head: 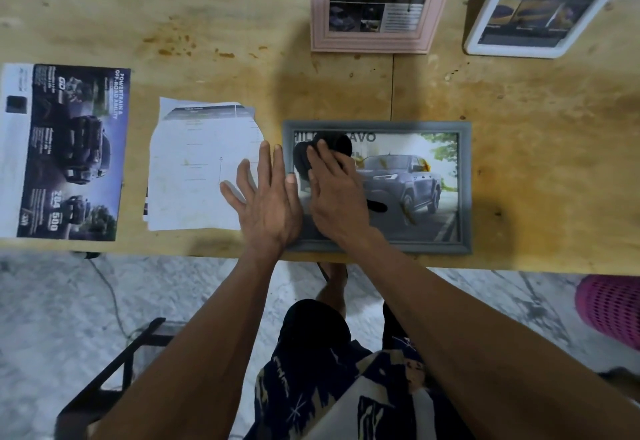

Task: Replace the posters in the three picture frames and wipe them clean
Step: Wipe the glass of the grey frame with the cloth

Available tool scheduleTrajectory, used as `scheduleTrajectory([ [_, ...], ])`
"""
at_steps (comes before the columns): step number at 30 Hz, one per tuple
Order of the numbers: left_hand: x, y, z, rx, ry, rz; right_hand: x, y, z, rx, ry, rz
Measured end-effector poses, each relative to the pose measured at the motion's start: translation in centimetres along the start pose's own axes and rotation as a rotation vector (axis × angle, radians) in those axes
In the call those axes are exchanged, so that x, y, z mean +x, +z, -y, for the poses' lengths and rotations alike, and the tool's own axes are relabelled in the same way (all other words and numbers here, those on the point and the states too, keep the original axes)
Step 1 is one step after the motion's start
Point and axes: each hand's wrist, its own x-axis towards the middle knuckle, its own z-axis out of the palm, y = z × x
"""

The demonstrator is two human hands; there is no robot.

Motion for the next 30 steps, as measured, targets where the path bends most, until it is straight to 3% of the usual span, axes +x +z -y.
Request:
scheduleTrajectory([
  [16,1.2,-0.8,0.3,-0.062,-0.031,0.164,-5.0,-1.5,-0.8,-0.034,-0.148,0.132],
  [26,0.9,-0.9,0.2,-0.059,-0.008,0.147,-7.9,-3.0,-2.0,0.002,-0.257,0.258],
  [28,0.8,-0.7,0.1,-0.050,-0.015,0.121,-7.9,-4.3,-2.4,0.072,-0.235,0.315],
  [30,0.7,-0.6,0.0,-0.042,-0.025,0.099,-7.7,-6.4,-2.9,0.231,-0.095,0.309],
])
